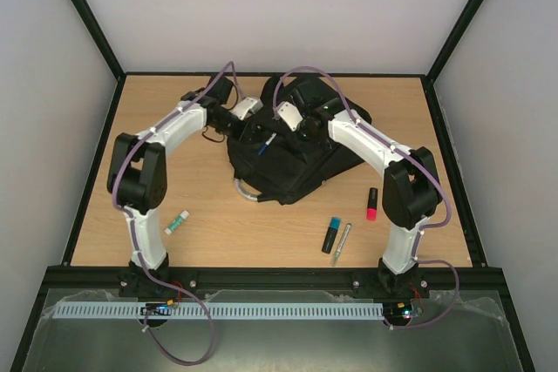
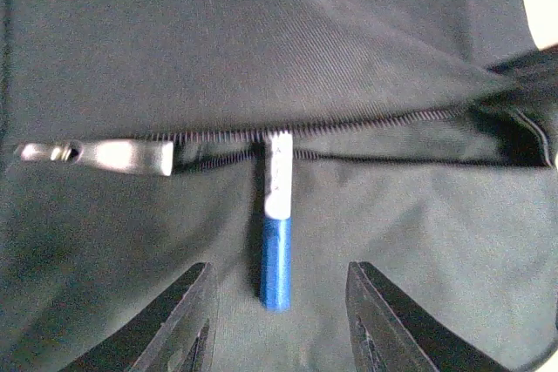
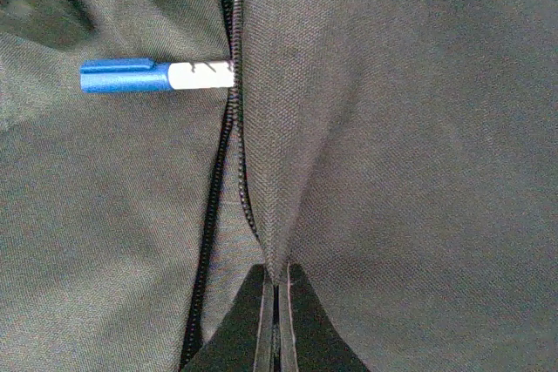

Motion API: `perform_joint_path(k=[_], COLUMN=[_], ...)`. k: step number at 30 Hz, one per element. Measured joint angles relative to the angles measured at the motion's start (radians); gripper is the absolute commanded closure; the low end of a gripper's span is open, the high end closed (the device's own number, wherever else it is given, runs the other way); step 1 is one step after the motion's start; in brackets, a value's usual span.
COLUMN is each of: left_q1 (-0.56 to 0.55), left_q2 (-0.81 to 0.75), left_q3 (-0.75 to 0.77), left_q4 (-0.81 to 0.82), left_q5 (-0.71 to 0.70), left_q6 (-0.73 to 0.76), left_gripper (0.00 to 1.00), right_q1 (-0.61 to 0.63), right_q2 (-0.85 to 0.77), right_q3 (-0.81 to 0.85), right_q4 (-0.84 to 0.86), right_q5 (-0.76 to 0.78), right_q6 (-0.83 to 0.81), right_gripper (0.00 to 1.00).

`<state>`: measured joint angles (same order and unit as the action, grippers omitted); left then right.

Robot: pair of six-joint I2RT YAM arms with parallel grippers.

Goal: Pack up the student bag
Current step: Place the stationery in the student bag.

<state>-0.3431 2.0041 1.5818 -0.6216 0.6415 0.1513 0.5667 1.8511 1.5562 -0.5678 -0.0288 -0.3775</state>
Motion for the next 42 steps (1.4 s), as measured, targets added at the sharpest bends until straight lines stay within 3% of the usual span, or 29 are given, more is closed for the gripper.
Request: perform_joint_path(k=[3,8,13,16,23,28,35,42], left_q1=[0.010,0.016,0.007,0.005,0.001,0.000,-0.008,-0.014], left_q2=[-0.096,-0.187,-0.165,-0.137,0.039,0.129,0.232,0.275], left_q3=[-0.074,-0.201,-0.251,-0.251,-0.126,0.031,0.206,0.269], left_q4=[-0.009,-0.032,-0.050,-0.027,0.006,0.009,0.022,0.057], left_q5=[-0.027,-0.045,-0.041,-0.039,-0.013,0.041,0.111,0.132], left_q6=[0.032,0.084,0.104,0.084,0.024,-0.011,-0.071,-0.086], left_gripper=[0.58,0.70,0.64,0.67,0.88,0.94,0.93,0.75], right_q1=[0.000,0.000,0.000,0.000,0.000,0.000,0.000,0.000], right_q2=[0.000,0.000,0.000,0.000,-0.002,-0.007,-0.019,-0.019], right_q3=[0.000,-0.002,-0.002,-0.004,-0.021,-0.026,-0.028,-0.028], right_q4=[-0.003,-0.003,-0.003,-0.003,0.005,0.010,0.019,0.013], right_q5=[-0.005,-0.013,-0.017,-0.017,-0.023,-0.019,-0.002,0.015], right_q6=[0.000,0.001,0.002,0.002,0.001,0.000,0.000,0.000], right_gripper=[0.99,0.99,0.99,0.99,0.99,0.99,0.99,0.99])
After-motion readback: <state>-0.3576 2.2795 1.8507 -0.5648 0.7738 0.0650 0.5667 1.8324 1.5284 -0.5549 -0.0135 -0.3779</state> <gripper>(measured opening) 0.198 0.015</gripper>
